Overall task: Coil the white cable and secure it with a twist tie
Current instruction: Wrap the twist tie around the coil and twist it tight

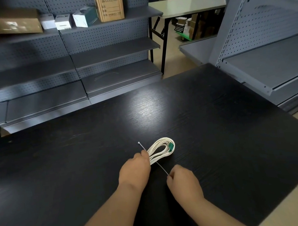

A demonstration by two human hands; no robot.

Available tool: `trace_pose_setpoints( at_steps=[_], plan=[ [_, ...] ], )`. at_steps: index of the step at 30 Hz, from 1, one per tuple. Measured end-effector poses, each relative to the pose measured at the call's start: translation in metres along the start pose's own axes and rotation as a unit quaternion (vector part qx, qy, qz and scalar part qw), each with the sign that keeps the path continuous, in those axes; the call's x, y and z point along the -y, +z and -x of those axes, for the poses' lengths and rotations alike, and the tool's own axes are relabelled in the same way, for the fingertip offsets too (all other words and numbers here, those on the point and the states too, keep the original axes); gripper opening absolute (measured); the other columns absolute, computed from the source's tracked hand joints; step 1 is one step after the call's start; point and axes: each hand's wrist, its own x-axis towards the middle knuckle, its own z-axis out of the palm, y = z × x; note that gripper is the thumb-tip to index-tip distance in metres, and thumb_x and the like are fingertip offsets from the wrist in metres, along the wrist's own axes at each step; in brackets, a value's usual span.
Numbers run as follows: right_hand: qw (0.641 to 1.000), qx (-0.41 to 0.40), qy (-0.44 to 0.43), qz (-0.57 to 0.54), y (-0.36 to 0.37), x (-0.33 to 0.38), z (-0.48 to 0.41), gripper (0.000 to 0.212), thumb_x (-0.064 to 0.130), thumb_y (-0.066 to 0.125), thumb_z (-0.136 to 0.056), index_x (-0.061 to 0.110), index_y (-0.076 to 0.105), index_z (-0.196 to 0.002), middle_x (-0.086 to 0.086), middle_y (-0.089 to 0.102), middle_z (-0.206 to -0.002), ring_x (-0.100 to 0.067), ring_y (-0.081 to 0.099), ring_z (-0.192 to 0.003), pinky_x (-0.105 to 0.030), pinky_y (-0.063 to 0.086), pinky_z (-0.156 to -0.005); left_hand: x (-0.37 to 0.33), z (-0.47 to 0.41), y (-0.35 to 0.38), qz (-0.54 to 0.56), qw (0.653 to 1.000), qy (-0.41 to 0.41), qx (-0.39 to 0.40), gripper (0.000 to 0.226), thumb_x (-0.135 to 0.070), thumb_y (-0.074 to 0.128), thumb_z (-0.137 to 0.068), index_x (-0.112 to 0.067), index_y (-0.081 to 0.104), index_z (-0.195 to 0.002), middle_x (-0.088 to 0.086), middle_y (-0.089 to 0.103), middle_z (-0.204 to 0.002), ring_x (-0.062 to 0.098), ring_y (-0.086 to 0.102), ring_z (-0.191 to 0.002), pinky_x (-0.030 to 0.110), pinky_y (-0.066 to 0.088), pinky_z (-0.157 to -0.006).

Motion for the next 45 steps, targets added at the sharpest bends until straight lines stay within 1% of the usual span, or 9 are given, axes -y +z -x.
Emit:
trace_pose_setpoints(
  at_steps=[4,9,13,20,25,28,31,33,45],
  plan=[
    [0.996,0.009,0.016,-0.088,0.001,-0.003,-0.002,0.013,0.027,0.055,-0.093,0.02,0.058,-0.103,0.004,0.064,-0.1,-0.004,0.055,-0.083,-0.017,0.044,-0.071,-0.001,-0.002,-0.003,0.022,1.0,-0.004,-0.01,0.024,-0.019,0.046,-0.094,-0.014,0.042,-0.117,0.006,0.057,-0.108,0.024,0.062,-0.089,0.03,0.043,-0.064],
    [0.981,0.004,0.049,-0.186,0.004,-0.007,-0.003,0.024,0.024,0.059,-0.091,0.018,0.063,-0.114,0.004,0.065,-0.108,-0.005,0.058,-0.096,-0.017,0.044,-0.08,-0.001,0.0,-0.006,0.036,0.999,-0.003,-0.017,0.024,-0.023,0.047,-0.094,-0.016,0.042,-0.116,0.006,0.057,-0.107,0.023,0.061,-0.087,0.03,0.042,-0.063],
    [0.974,-0.006,0.063,-0.217,0.005,-0.007,-0.004,0.021,0.021,0.062,-0.088,0.019,0.066,-0.109,0.006,0.065,-0.102,-0.003,0.056,-0.088,-0.017,0.044,-0.079,-0.001,0.0,-0.006,0.039,0.999,-0.009,-0.017,0.021,-0.023,0.048,-0.093,-0.016,0.043,-0.113,0.004,0.057,-0.103,0.021,0.06,-0.081,0.029,0.044,-0.061],
    [0.988,-0.022,0.035,-0.146,0.006,-0.005,-0.004,0.019,0.025,0.058,-0.091,0.021,0.066,-0.108,0.007,0.066,-0.102,-0.002,0.055,-0.086,-0.014,0.042,-0.073,0.001,0.001,-0.003,0.033,0.999,-0.015,-0.01,0.02,-0.021,0.048,-0.093,-0.017,0.043,-0.113,0.004,0.057,-0.104,0.021,0.061,-0.083,0.029,0.043,-0.062],
    [0.996,-0.036,0.005,-0.082,0.005,-0.001,-0.001,0.017,0.026,0.055,-0.093,0.022,0.066,-0.105,0.006,0.065,-0.098,-0.006,0.059,-0.087,-0.02,0.05,-0.077,0.0,0.0,0.0,0.024,1.0,-0.013,-0.006,0.021,-0.02,0.047,-0.093,-0.016,0.042,-0.113,0.005,0.057,-0.104,0.022,0.061,-0.084,0.029,0.042,-0.06],
    [0.998,-0.041,-0.023,-0.04,0.004,-0.001,0.0,0.019,0.027,0.053,-0.094,0.021,0.065,-0.107,0.004,0.063,-0.101,-0.008,0.059,-0.091,-0.023,0.049,-0.08,0.0,0.0,0.007,0.001,1.0,-0.005,-0.012,0.035,-0.017,0.047,-0.094,-0.013,0.037,-0.127,0.006,0.057,-0.108,0.023,0.062,-0.086,0.03,0.043,-0.062],
    [0.998,-0.05,-0.048,-0.011,0.003,-0.001,0.001,0.019,0.027,0.052,-0.094,0.02,0.065,-0.106,0.004,0.061,-0.103,-0.008,0.057,-0.093,-0.02,0.045,-0.077,0.0,-0.001,0.014,-0.014,1.0,0.005,-0.007,0.055,-0.016,0.045,-0.095,-0.011,0.02,-0.144,0.01,0.055,-0.115,0.025,0.061,-0.09,0.032,0.047,-0.066],
    [0.998,-0.048,-0.049,-0.007,0.004,-0.001,0.001,0.02,0.027,0.052,-0.094,0.019,0.065,-0.107,0.004,0.062,-0.103,-0.009,0.057,-0.093,-0.02,0.044,-0.078,0.0,-0.002,0.017,-0.02,1.0,0.005,-0.003,0.06,-0.016,0.044,-0.095,-0.012,0.014,-0.146,0.011,0.054,-0.118,0.026,0.061,-0.092,0.033,0.046,-0.066],
    [0.997,-0.028,-0.01,-0.076,0.008,-0.006,0.0,0.02,0.029,0.053,-0.094,0.02,0.067,-0.105,0.005,0.067,-0.097,-0.005,0.061,-0.087,-0.021,0.05,-0.079,0.002,-0.004,0.022,-0.029,1.0,-0.007,0.003,0.062,-0.016,0.047,-0.094,-0.012,0.014,-0.147,0.011,0.055,-0.118,0.025,0.061,-0.089,0.032,0.047,-0.066]
  ],
)
